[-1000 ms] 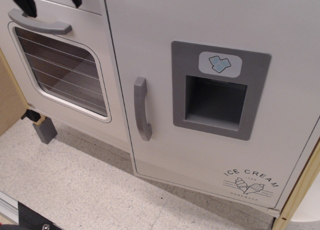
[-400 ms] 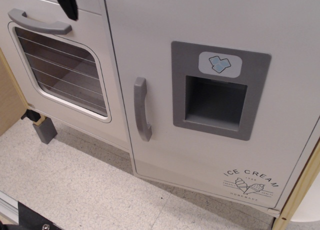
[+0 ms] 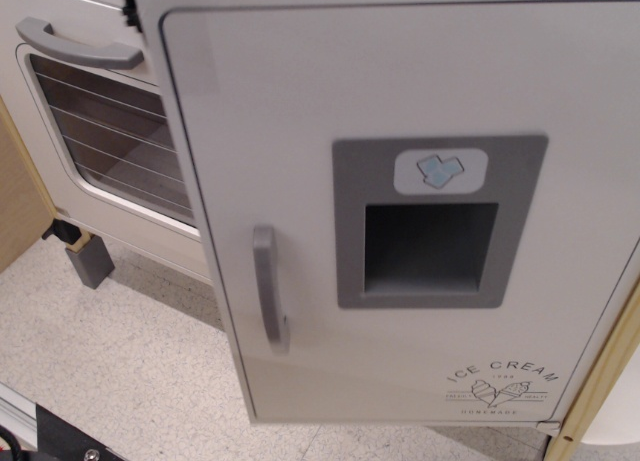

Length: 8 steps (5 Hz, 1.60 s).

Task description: Open fridge

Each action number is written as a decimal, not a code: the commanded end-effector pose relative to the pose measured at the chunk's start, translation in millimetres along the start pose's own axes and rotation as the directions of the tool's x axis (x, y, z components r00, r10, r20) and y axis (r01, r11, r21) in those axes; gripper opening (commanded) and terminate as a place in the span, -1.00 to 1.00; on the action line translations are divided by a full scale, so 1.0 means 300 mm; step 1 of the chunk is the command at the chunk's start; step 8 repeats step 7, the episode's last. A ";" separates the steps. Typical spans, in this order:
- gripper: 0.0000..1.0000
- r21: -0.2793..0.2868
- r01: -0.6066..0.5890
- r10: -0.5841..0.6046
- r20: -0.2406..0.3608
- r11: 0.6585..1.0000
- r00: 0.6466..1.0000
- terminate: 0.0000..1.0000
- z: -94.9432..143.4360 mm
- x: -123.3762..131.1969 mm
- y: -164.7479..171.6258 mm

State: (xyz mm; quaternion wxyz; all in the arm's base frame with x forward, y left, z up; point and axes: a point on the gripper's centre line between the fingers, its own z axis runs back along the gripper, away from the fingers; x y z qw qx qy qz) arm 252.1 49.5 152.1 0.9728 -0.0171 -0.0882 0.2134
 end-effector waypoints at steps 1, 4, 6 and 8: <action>1.00 -0.060 0.194 -0.196 -0.021 0.979 0.980 -1.00 0.074 -0.183 -0.013; 1.00 -0.090 0.406 -0.412 -0.059 0.909 0.909 -1.00 0.070 -0.424 -0.079; 1.00 -0.068 0.523 -0.526 -0.029 0.850 0.850 -1.00 0.055 -0.424 -0.079; 1.00 -0.068 0.523 -0.526 -0.029 0.850 0.850 1.00 0.055 -0.424 -0.079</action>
